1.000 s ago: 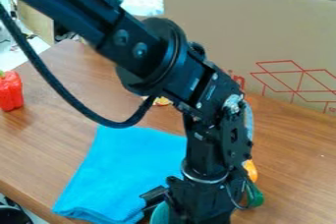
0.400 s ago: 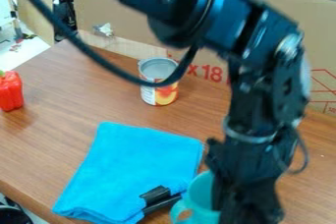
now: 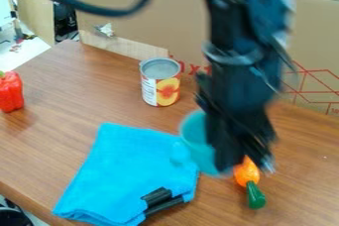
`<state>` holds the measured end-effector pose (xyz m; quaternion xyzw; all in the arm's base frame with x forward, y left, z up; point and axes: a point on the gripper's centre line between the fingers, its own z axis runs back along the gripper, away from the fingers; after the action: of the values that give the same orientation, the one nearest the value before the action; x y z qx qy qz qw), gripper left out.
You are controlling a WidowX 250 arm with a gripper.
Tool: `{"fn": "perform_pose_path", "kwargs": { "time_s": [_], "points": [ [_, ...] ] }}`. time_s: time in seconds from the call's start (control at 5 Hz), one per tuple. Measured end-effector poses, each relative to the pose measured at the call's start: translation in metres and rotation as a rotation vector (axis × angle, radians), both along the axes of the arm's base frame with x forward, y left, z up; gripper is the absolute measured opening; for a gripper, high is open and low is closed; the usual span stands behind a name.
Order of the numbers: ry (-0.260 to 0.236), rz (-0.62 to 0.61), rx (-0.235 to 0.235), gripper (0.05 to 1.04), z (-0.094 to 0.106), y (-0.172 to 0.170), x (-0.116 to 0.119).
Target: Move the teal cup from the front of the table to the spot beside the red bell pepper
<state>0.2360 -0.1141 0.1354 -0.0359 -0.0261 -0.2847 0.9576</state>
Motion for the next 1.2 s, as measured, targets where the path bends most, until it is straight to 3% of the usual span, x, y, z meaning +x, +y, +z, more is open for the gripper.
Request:
{"fn": "perform_pose_path", "kwargs": {
  "time_s": [0.4, 0.6, 1.0, 1.2],
  "points": [
    [-0.012, 0.191, 0.067, 0.1, 0.022, 0.085, 0.011],
    [0.007, 0.302, 0.086, 0.1, 0.024, 0.131, 0.009],
    [0.031, 0.465, 0.096, 0.1, 0.013, 0.208, 0.009],
    [0.06, 0.511, 0.095, 0.1, -0.001, 0.231, 0.011]
  ]
}}
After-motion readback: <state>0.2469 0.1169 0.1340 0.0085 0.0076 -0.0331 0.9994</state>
